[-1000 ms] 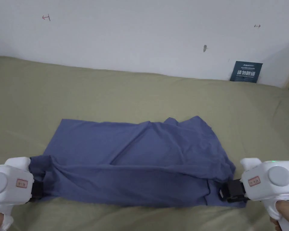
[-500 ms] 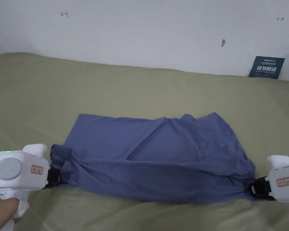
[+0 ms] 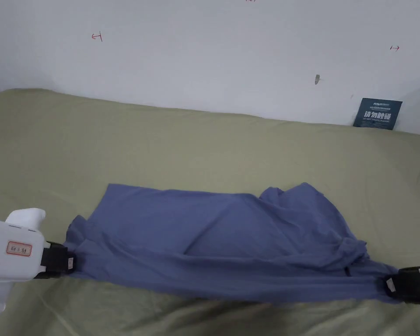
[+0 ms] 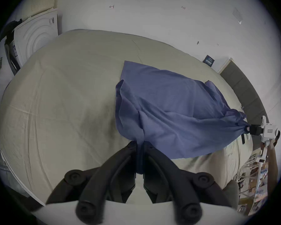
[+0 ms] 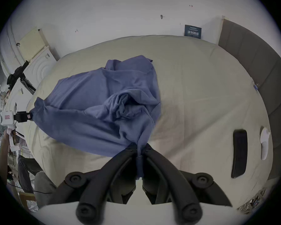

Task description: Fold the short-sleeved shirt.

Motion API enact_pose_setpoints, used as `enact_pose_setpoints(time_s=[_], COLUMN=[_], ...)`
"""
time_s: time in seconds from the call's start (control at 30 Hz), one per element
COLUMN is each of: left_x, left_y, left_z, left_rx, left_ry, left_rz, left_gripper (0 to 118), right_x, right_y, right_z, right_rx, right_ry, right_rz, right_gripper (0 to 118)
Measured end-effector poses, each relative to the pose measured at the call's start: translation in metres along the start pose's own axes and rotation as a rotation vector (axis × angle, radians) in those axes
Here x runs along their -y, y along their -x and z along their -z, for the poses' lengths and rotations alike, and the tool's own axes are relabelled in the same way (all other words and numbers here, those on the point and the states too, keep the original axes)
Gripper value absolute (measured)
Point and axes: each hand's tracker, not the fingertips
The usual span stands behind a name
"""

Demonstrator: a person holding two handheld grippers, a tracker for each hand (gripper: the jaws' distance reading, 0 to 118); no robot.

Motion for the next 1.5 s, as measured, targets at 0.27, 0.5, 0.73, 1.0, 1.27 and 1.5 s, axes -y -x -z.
enact_pose_setpoints(time_s=[0.27,0.5,0.73,1.0,1.27,1.5], left_x=[0.052,0.114,0.155,0.156,0.140,0.131], left_y=[0.017,0.040,0.041,0.039,0.014,-0.092], left_z=[-0.023,-0.032,-0.037,-0.045,-0.119,-0.170], left_rx=[0.041,0.065,0.068,0.094,-0.132,-0.093], left_ry=[0.016,0.076,0.102,0.091,-0.333,-0.719], left_rz=[-0.028,-0.101,-0.175,-0.173,0.047,0.110], left_gripper=[8,8,8,14,67,67], right_x=[0.055,0.132,0.173,0.180,0.151,0.145], right_y=[-0.010,-0.020,-0.028,-0.028,0.024,0.108], right_z=[-0.033,-0.048,-0.034,-0.047,-0.142,-0.170], right_rx=[-0.051,-0.084,-0.083,-0.129,0.064,0.144], right_ry=[0.034,0.115,0.141,0.104,-0.333,-0.751], right_rz=[0.075,0.195,0.246,0.292,-0.059,-0.204], right_gripper=[4,4,4,6,68,69])
